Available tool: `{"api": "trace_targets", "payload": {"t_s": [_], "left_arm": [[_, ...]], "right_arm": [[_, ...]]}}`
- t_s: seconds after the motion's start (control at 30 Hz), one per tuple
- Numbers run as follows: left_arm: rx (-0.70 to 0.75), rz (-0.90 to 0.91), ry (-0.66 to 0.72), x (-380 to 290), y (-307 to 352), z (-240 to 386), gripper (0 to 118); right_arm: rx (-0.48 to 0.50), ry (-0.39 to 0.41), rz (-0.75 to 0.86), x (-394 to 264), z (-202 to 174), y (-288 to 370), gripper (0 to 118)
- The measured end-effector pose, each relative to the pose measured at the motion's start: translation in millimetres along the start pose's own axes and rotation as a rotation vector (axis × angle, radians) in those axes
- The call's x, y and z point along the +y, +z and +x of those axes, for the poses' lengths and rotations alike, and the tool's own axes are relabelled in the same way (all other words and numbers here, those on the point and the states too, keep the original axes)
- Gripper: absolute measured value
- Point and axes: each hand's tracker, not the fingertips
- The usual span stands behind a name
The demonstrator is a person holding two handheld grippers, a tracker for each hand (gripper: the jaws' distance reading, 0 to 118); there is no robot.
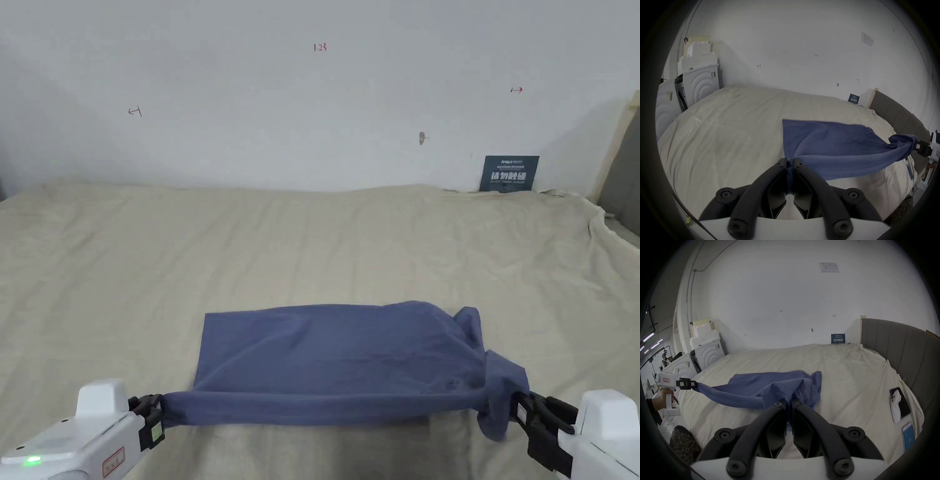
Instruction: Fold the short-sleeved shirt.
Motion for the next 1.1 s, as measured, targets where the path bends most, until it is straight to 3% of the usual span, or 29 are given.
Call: {"api": "trace_targets", "payload": {"t_s": [0.27,0.4,0.93,1.03,1.1], "left_arm": [[0.029,-0.081,-0.014,-60.7,27.7,-13.1,3],[0.045,-0.134,-0.016,-88.1,34.2,-15.2,3],[0.109,-0.267,0.002,-135.9,12.4,-15.2,4],[0.107,-0.280,0.045,-133.4,12.7,-16.6,17],[0.123,-0.292,0.052,-128.5,17.8,-17.2,39]], "right_arm": [[0.015,0.000,-0.100,-62.2,-14.3,41.1,3],[-0.002,-0.066,-0.144,-92.4,-17.1,48.9,3],[-0.114,-0.178,-0.361,-157.1,-22.8,26.4,3],[-0.126,-0.180,-0.382,-160.8,-13.8,20.4,3],[-0.139,-0.165,-0.383,-156.7,-15.1,21.2,9]]}}
